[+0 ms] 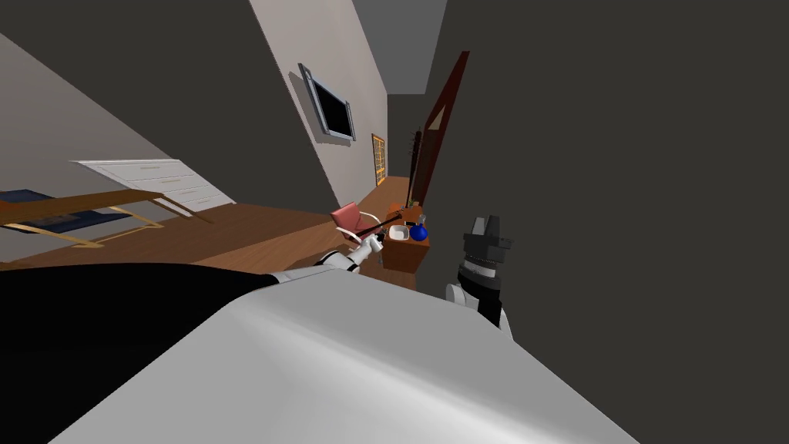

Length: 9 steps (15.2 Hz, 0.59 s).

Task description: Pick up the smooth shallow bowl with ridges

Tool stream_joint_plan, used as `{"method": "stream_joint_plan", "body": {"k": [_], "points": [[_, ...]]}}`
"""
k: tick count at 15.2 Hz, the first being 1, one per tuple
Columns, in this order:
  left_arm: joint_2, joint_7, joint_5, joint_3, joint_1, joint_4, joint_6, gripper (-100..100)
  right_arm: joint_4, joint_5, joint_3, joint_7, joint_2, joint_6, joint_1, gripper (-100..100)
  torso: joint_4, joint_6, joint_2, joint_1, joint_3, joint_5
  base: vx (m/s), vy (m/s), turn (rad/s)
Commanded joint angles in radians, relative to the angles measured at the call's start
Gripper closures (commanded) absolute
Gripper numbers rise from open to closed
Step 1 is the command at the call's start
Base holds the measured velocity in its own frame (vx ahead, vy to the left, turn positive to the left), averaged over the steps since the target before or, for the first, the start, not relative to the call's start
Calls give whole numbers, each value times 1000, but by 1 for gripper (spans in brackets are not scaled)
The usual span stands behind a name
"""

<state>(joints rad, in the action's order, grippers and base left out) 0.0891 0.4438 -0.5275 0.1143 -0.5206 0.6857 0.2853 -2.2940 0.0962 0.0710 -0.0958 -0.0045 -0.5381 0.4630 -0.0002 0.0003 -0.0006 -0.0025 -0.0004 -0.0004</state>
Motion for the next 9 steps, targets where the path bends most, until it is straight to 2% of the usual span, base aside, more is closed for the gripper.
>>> {"method": "stream_joint_plan", "body": {"k": [1, 2, 3, 4, 5, 7, 8, 9], "points": [[-28, 4, 5, 9, -8, -8, 21, -100, 0, 0, 0, 0, 0, 0, 0, 0, 0, 0, 0, 0, 0, 0, -5, -21, 39], [-60, 10, -1, 10, -20, -26, 28, -100, 0, 0, 0, 0, 0, 0, 0, 0, 0, 0, 0, 0, 0, 0, -4, -17, 42], [-60, 10, -1, 10, -20, -26, 28, -100, 0, 0, 0, 0, 0, 0, 0, 0, 0, 0, 0, 0, 0, 0, -2, -14, 30], [-91, 15, -5, 10, -28, -39, 33, -100, 0, 0, 0, 0, 0, 0, 0, 0, 0, 0, 0, 1, 0, 0, 0, -11, 30], [-91, 15, -5, 10, -28, -39, 33, -100, 0, 0, 0, 0, 0, 0, 0, 0, 0, 0, 0, 1, 0, 0, 0, -8, 23], [-136, 20, -9, 10, -37, -52, 39, -100, 0, 0, 0, 0, 0, 0, 0, 0, 0, 0, 0, 1, 0, 0, 1, -6, 20], [-115, 14, -1, 13, -32, -39, 41, -100, 0, 0, 0, 0, 0, 0, 0, 0, 0, 0, 0, 1, 0, 0, 0, -5, 2], [-122, 62, -34, 31, -23, -34, 51, -100, 0, 0, 0, 0, 0, 0, 0, 0, 0, 0, 0, 2, 0, 0, 20, 14, -40]]}}
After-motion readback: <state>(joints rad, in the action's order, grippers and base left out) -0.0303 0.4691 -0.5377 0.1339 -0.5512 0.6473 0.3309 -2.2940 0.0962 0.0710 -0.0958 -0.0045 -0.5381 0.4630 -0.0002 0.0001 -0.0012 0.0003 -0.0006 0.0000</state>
